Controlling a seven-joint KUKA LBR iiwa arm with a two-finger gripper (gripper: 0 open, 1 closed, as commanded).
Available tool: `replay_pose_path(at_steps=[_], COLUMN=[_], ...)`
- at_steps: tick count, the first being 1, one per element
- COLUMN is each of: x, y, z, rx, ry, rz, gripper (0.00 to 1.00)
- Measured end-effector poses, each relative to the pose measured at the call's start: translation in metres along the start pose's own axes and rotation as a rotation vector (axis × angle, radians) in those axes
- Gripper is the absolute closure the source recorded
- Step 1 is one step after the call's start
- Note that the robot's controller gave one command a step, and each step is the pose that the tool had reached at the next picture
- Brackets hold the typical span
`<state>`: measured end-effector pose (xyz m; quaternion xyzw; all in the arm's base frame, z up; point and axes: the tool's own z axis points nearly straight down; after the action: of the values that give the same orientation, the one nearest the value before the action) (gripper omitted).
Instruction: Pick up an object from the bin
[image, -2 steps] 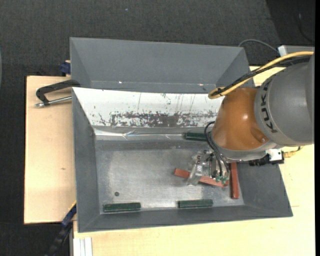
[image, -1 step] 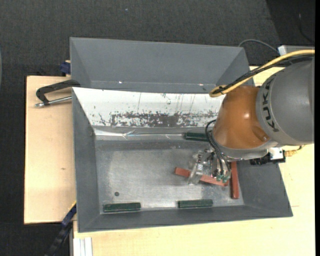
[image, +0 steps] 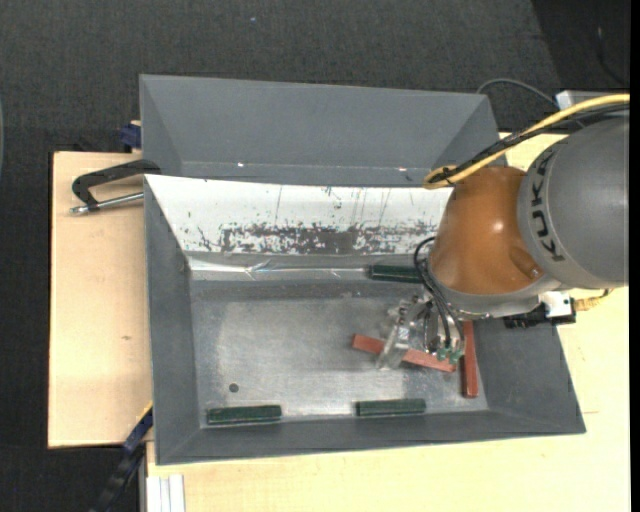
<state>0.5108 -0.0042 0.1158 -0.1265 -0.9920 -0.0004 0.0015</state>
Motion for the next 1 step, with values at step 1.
replay_pose_path(at_steps=[1], x=[-0.0002], y=[0.0003], z=[-0.0223], rx=[-0.001], ry=[-0.002], rz=[0.000], gripper=[1.00])
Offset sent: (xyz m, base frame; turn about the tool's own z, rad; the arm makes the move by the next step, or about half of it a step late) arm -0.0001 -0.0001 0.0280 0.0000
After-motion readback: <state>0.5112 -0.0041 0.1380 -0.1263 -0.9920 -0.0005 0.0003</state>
